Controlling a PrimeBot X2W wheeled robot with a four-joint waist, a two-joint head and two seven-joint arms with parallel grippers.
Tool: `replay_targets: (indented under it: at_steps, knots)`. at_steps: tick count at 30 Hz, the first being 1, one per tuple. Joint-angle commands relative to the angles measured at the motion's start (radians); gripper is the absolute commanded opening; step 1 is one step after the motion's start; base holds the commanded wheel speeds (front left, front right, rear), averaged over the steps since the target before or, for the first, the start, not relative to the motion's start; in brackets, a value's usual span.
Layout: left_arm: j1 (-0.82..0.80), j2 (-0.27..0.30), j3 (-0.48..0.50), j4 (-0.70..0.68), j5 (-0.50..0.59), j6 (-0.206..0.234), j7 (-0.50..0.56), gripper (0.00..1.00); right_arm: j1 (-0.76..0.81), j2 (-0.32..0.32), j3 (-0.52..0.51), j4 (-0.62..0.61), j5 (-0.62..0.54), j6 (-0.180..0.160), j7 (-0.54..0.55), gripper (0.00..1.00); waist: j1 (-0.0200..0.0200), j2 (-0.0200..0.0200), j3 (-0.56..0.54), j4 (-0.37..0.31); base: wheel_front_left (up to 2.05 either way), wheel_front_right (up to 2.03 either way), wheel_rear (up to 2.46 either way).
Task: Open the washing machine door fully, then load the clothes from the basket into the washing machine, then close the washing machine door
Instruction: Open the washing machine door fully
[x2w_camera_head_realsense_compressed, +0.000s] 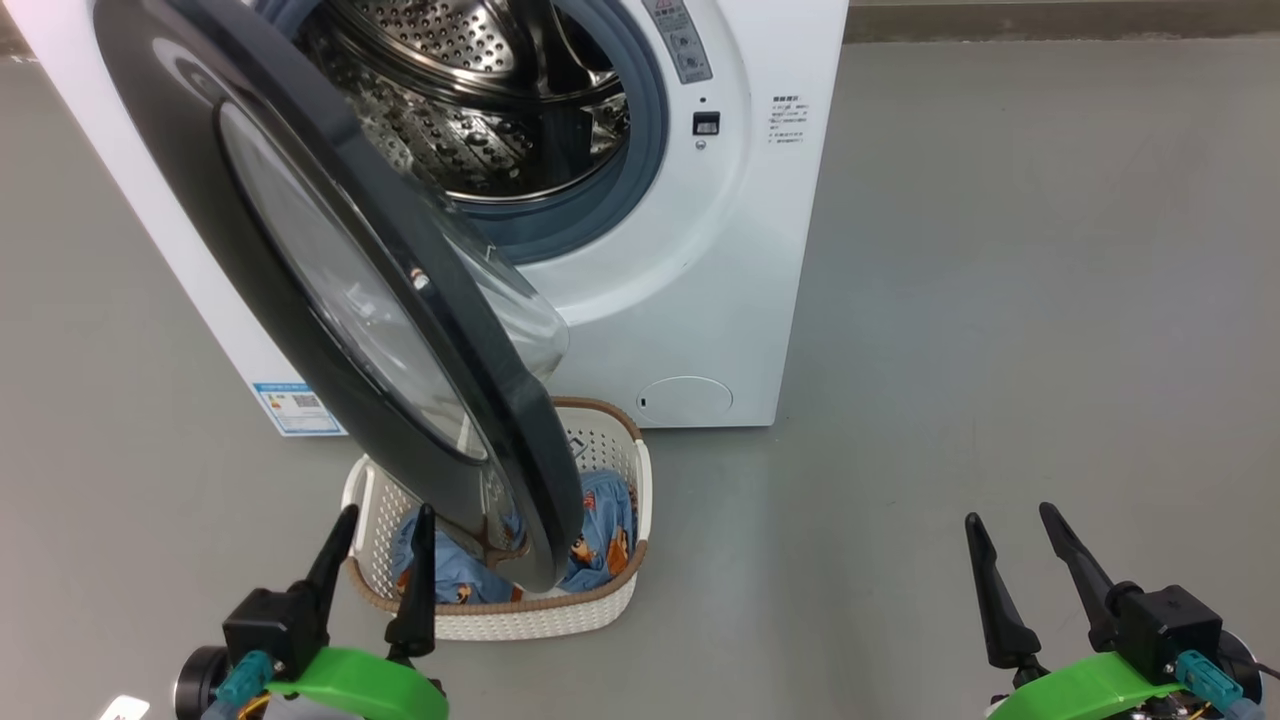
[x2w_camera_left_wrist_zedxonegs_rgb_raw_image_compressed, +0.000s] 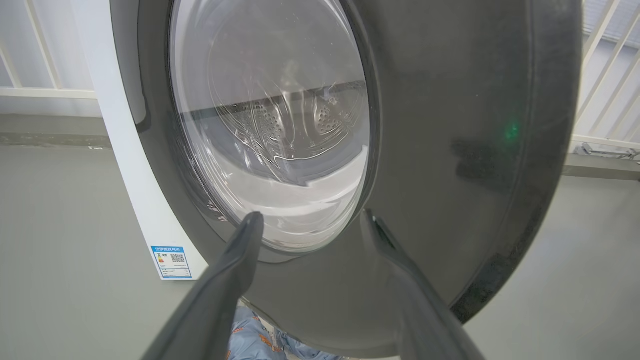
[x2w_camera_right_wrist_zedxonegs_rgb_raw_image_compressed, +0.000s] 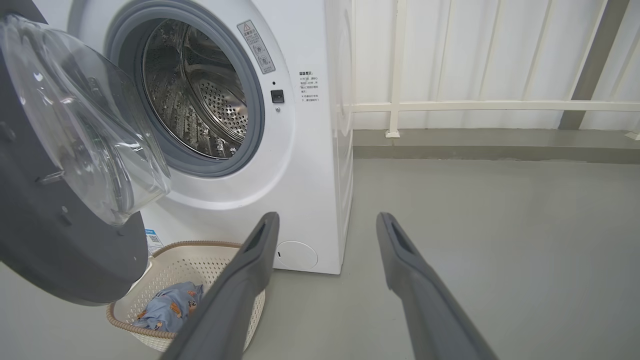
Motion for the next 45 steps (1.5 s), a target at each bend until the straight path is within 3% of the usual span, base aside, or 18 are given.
replay_targets:
  at_steps: [1,2,3,5,6,21,29,32,37,45]
  knots:
    - [-0.007,0.018,0.029,-0.017,-0.009,0.011,-0.008,0.96,0.000,-0.001,0.031,-0.021,0.006,0.006,-0.010,1.00,0.0000,-0.0001,0.000,0.000,0.00,0.00,0.00]
    - [-0.007,0.018,0.029,-0.017,-0.010,0.012,-0.008,0.74,0.001,-0.001,0.032,-0.021,0.006,0.006,-0.010,1.00,0.0000,-0.0001,-0.001,-0.001,0.00,0.00,0.00]
    - [-0.008,0.018,0.029,-0.017,-0.009,0.013,-0.008,0.43,0.001,-0.001,0.033,-0.021,0.006,0.006,-0.010,1.00,0.0000,-0.0001,-0.001,-0.001,0.00,0.00,0.00]
    - [-0.009,0.018,0.031,-0.016,-0.009,0.015,-0.008,0.03,0.001,-0.001,0.034,-0.019,0.007,0.006,-0.010,1.00,0.0000,-0.0001,-0.001,-0.002,0.00,0.00,0.00]
    - [-0.009,0.018,0.031,-0.017,-0.009,0.016,-0.008,0.00,0.001,-0.001,0.034,-0.019,0.006,0.006,-0.009,1.00,0.0000,-0.0001,-0.001,-0.002,0.00,0.00,0.00]
    - [-0.053,0.018,0.073,-0.070,-0.029,0.038,-0.008,0.00,-0.004,0.000,0.049,-0.015,0.014,0.006,-0.009,1.00,0.0000,-0.0001,0.011,-0.005,0.00,0.00,0.00]
    - [-0.180,0.047,0.197,-0.256,-0.008,0.068,-0.008,0.00,-0.005,0.000,0.058,-0.019,0.017,0.006,-0.009,1.00,0.0000,-0.0001,0.023,-0.005,0.00,0.00,0.00]
    - [-0.232,0.042,0.202,-0.340,0.006,0.081,-0.008,0.00,-0.006,0.000,0.056,-0.020,0.017,0.006,-0.009,1.00,0.0000,-0.0001,0.026,-0.004,0.00,0.00,0.00]
    - [-0.297,0.027,0.109,-0.446,0.017,0.086,-0.008,0.00,-0.006,0.000,0.061,-0.025,0.016,0.006,-0.010,1.00,0.0000,-0.0001,0.030,-0.004,0.00,0.00,0.00]
    - [-0.356,0.019,-0.183,-0.541,-0.030,0.115,0.037,0.00,-0.012,0.000,0.097,-0.032,0.018,0.006,-0.008,1.00,0.0000,-0.0001,0.042,-0.003,0.00,0.00,0.00]
